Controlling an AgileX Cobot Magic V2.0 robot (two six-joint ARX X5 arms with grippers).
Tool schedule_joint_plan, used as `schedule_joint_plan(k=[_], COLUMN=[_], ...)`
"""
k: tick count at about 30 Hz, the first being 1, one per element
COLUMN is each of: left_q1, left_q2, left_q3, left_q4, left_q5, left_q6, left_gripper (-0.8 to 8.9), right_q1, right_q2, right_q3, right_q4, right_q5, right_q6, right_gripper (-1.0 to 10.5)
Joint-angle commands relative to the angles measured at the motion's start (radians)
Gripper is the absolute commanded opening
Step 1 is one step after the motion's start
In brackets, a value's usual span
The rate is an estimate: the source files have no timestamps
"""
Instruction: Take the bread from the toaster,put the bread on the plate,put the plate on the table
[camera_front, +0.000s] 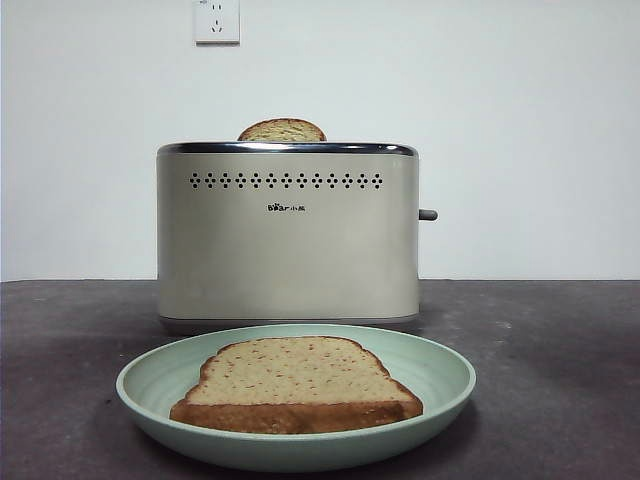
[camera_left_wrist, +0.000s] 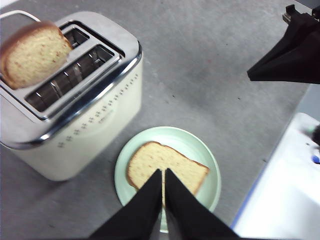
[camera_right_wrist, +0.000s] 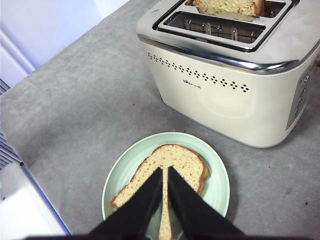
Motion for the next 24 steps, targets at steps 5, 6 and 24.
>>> schedule_joint_plan(k=[5, 6, 24], left_q1=[0.126, 0.160, 0.528], left_q2=[-0.082, -0.118, -0.785], left_q3=[-0.023, -0.058, -0.994], left_q4=[0.186, 0.250, 0.940], left_q5=[-0.009, -0.009, -0.104], left_q6=[0.031, 0.030, -0.043], left_gripper=[0.08, 0.08, 0.08], right_q1=[0.010, 0.010, 0.010], right_q2=[0.006, 0.006, 0.006], right_q3=[0.013, 0.013, 0.013], right_q4=[0.012, 0.012, 0.012], right_q5=[0.003, 0.003, 0.004], right_q6=[-0.009, -0.009, -0.009], right_gripper=[0.0, 0.0, 0.0])
